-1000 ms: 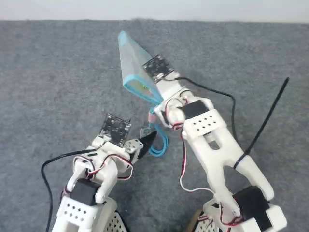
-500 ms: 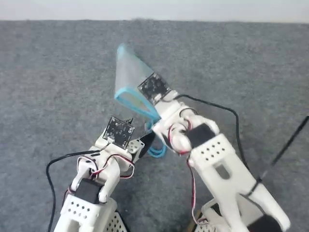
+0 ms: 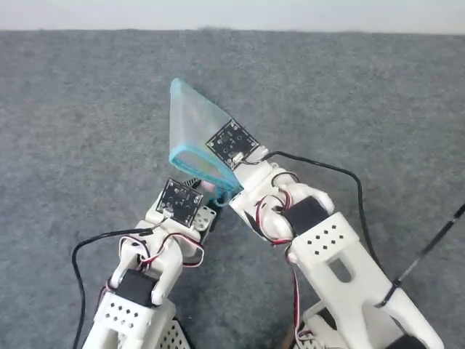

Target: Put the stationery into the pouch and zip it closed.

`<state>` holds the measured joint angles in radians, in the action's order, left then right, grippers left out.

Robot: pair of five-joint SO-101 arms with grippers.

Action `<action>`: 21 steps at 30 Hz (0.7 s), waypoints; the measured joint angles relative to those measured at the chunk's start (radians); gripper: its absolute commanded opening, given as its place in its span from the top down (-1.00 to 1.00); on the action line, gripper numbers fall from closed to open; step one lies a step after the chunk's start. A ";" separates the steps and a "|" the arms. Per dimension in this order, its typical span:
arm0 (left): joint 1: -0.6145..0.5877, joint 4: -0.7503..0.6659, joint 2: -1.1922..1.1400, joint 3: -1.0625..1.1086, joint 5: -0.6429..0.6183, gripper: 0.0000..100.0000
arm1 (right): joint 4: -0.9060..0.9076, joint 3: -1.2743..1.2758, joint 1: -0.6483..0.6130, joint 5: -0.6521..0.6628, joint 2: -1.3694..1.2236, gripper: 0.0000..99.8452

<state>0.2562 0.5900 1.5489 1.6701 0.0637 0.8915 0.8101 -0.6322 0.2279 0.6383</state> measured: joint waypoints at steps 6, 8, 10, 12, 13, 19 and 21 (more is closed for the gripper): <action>-0.037 -0.025 0.000 0.011 0.000 0.98 | -0.054 0.046 -0.002 0.054 0.009 0.99; -0.077 -0.025 0.000 0.011 0.000 0.98 | -0.083 0.057 0.015 0.068 0.009 0.99; -0.109 -0.025 0.000 0.011 0.000 0.98 | -0.115 0.068 0.037 0.071 0.011 0.99; -0.133 -0.025 0.000 0.011 0.000 0.98 | -0.132 0.078 0.052 0.078 0.011 0.99; -0.138 -0.025 0.000 0.011 0.000 0.98 | -0.135 0.081 0.055 0.091 0.011 0.99; -0.141 -0.025 0.000 0.011 0.000 0.98 | -0.146 0.098 0.060 0.126 0.017 0.99; -0.141 -0.025 0.000 0.011 0.000 0.98 | -0.146 0.098 0.072 0.126 0.017 0.99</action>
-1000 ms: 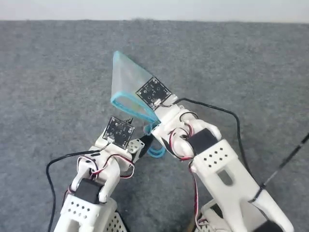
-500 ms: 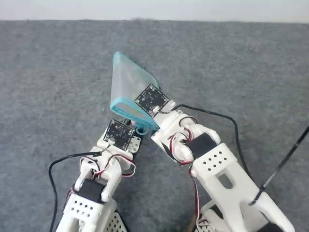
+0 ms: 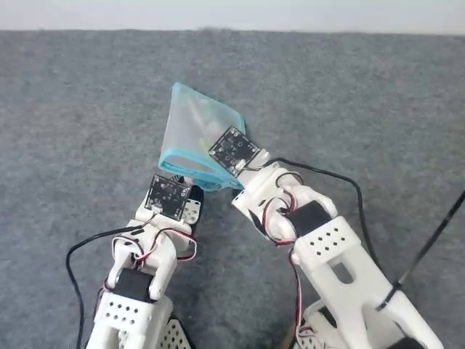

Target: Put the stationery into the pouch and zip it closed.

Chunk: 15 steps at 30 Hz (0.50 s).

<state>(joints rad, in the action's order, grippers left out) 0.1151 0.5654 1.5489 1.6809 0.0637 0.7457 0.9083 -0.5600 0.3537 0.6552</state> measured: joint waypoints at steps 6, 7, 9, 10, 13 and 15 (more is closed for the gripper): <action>-0.123 0.000 0.000 -0.006 -0.003 0.98 | 0.012 0.032 0.104 0.002 -0.003 0.99; -0.153 0.000 0.000 -0.006 -0.018 0.98 | 0.011 0.034 0.135 -0.002 -0.008 0.99; -0.190 0.000 0.000 -0.005 -0.031 0.98 | 0.006 0.025 0.149 0.003 0.000 0.99; -0.198 0.000 0.000 -0.005 -0.041 0.98 | 0.011 0.031 0.157 0.003 0.000 0.99; -0.204 0.000 0.000 -0.005 -0.037 0.98 | 0.011 0.029 0.178 0.005 0.002 0.99; -0.204 0.000 0.000 -0.005 -0.037 0.98 | 0.011 0.031 0.180 0.006 0.002 0.99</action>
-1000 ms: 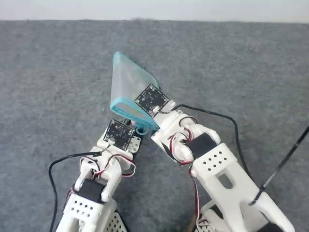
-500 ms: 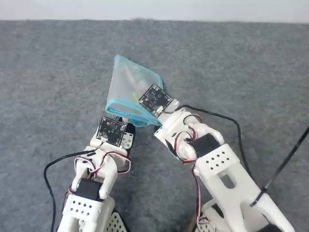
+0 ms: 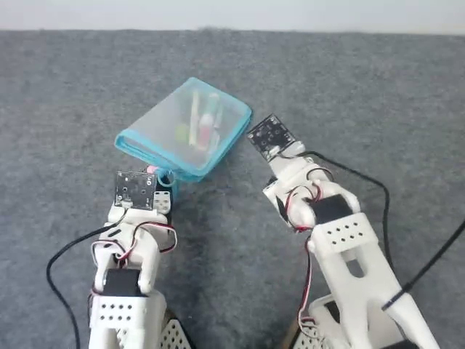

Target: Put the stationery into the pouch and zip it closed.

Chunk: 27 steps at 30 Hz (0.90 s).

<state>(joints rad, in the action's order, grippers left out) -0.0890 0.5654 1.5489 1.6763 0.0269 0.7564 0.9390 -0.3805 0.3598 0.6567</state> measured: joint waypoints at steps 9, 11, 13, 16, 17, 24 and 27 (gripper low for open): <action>0.041 0.002 0.000 0.000 -0.005 0.98 | -0.152 0.063 -0.241 0.000 0.000 0.54; 0.043 0.002 0.000 0.000 -0.005 0.98 | -0.221 0.098 -0.293 0.000 0.000 0.54; 0.044 0.015 0.000 0.000 -0.005 0.98 | -0.267 0.110 -0.331 0.000 0.000 0.55; 0.048 0.021 0.000 0.000 -0.008 0.98 | -0.334 0.114 -0.359 0.000 0.000 0.55; 0.048 0.021 0.000 0.000 -0.008 0.98 | -0.362 0.114 -0.368 0.000 0.000 0.55; 0.048 0.021 0.000 0.000 -0.008 0.98 | -0.476 0.114 -0.408 0.018 0.000 0.55; 0.048 0.021 0.000 0.000 -0.008 0.98 | -0.476 0.114 -0.417 0.072 -0.017 0.55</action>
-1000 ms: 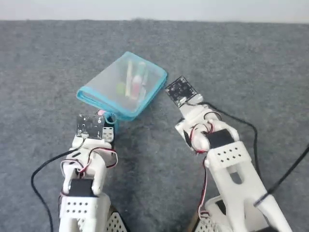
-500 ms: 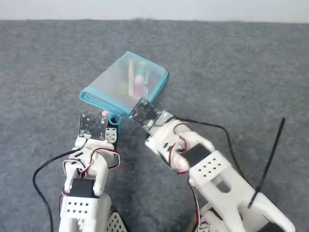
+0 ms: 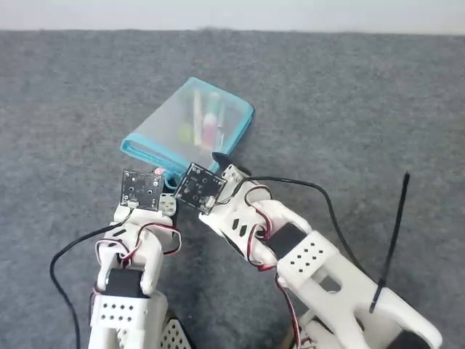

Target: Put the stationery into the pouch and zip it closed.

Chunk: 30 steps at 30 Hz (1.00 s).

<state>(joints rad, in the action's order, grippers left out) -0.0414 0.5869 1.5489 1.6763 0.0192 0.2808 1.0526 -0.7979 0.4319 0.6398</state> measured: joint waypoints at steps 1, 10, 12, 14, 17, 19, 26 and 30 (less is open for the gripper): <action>0.000 0.000 0.000 0.000 0.000 0.98 | 0.000 0.000 0.003 0.003 -0.011 0.55; 0.000 0.000 0.000 -0.002 0.000 0.98 | 0.123 0.040 -0.005 0.015 0.043 0.55; 0.000 0.000 0.000 -0.002 0.000 0.98 | 0.112 0.066 -0.020 0.025 0.051 0.55; 0.000 0.000 0.000 -0.002 0.000 0.98 | 0.080 0.089 -0.012 0.061 0.051 0.55; 0.000 0.000 0.000 -0.002 0.000 0.98 | 0.041 0.092 -0.018 0.097 0.035 0.55; 0.000 0.000 0.000 -0.002 0.000 0.98 | 0.020 0.092 -0.017 0.104 0.006 0.55; 0.000 0.000 0.000 -0.002 0.000 0.98 | 0.006 0.026 -0.015 0.124 -0.137 0.55; 0.000 0.000 0.000 -0.002 0.000 0.98 | 0.002 -0.031 0.012 0.135 -0.186 0.55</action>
<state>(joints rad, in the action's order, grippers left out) -0.0414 0.5869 1.5489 1.6747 0.0192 0.2823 1.0219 -0.7856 0.5669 0.4542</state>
